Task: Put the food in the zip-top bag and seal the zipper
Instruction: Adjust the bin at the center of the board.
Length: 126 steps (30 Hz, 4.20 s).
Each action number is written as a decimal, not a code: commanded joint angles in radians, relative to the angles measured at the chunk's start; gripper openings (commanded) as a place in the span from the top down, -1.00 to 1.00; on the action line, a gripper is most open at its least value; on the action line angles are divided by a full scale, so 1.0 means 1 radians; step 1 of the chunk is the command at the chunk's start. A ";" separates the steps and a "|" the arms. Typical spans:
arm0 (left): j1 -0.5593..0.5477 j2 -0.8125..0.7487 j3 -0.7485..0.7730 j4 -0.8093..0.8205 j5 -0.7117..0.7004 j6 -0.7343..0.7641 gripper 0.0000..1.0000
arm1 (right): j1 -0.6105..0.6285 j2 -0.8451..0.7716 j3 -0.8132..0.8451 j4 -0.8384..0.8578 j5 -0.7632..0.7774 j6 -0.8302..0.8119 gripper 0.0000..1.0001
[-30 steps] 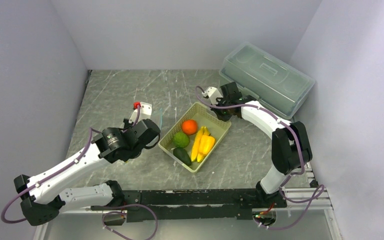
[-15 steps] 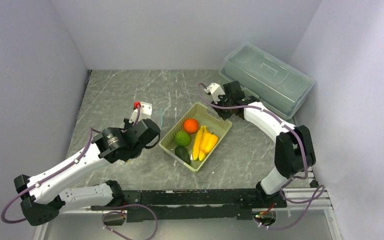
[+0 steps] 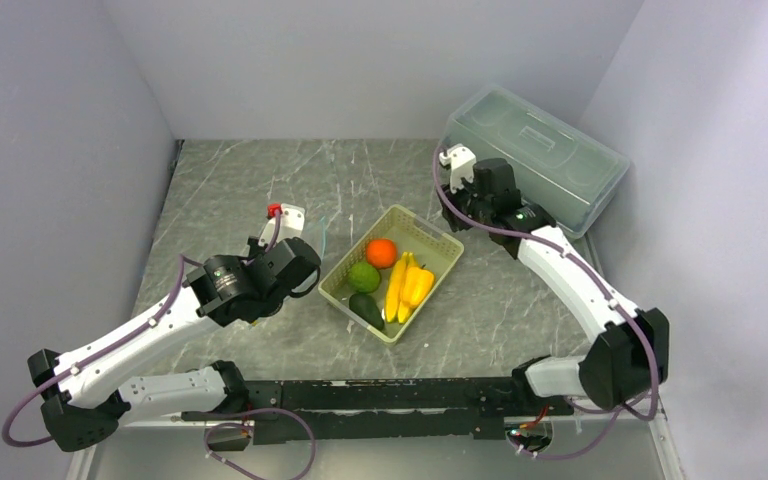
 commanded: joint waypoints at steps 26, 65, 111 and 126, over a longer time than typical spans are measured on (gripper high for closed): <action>0.002 -0.018 0.017 0.026 0.007 0.010 0.94 | -0.007 -0.275 -0.315 0.048 -0.045 0.698 0.03; 0.002 -0.021 0.018 0.031 0.029 0.012 0.95 | 0.107 -0.078 -0.373 0.117 0.265 0.953 0.32; 0.002 0.016 0.010 0.064 0.061 0.032 0.96 | -0.105 0.290 0.043 -0.018 0.192 0.381 0.98; 0.002 0.031 0.012 0.063 0.062 0.028 0.96 | -0.102 0.303 0.017 0.018 0.127 0.460 1.00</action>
